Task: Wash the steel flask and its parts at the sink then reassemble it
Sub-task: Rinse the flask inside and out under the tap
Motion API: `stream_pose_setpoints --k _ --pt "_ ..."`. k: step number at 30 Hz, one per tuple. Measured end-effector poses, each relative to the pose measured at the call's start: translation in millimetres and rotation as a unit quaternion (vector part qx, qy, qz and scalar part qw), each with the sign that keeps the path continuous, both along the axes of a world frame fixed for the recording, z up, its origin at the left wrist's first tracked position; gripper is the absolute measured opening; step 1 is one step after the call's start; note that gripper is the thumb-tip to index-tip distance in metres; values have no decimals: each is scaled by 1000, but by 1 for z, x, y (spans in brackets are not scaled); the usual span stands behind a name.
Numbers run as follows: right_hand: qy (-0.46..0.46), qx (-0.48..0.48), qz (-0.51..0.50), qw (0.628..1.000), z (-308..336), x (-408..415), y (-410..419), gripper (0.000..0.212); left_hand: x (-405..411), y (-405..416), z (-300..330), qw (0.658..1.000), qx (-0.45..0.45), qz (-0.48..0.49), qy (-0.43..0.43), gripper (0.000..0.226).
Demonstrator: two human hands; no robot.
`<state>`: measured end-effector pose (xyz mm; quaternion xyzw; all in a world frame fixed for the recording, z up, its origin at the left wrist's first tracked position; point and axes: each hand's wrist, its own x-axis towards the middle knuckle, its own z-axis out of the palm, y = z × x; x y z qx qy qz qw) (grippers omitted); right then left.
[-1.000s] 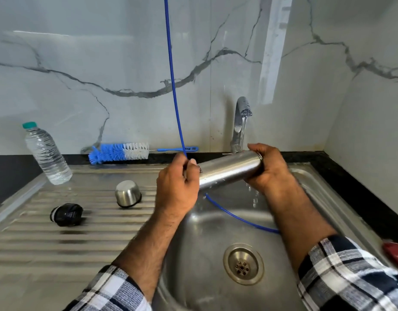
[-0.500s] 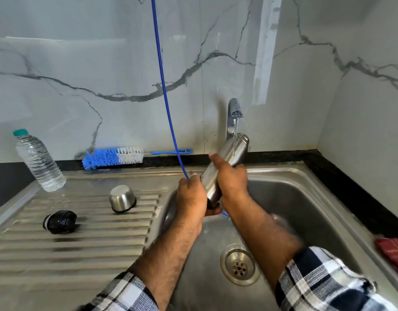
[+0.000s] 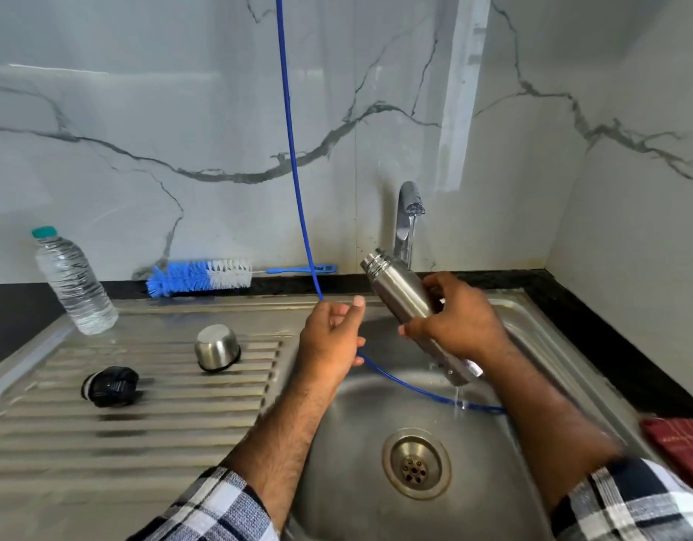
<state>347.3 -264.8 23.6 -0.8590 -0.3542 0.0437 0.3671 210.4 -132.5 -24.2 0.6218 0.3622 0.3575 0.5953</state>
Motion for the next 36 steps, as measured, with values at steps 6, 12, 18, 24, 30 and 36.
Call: stream_pose_setpoints --k 6,12,18,24,30,36 --pt "-53 -55 -51 996 -5 7 -8 89 1 4 -5 1000 9 -21 6 20" --pt "-62 -136 -66 987 3 8 -23 69 11 4 9 999 -27 13 -27 7" --pt "-49 -172 -103 978 1 8 -24 63 68 -2 23 977 -205 -46 -26 14" --pt "-18 -169 -159 973 -12 22 -25 60 109 -20 32 963 -261 -45 -42 23" --pt "-23 -167 -168 971 -14 25 -26 63 125 -26 29 978 -209 19 4 31" --pt "-37 -122 -78 989 -3 15 -26 66 87 -5 15 988 -131 61 58 72"
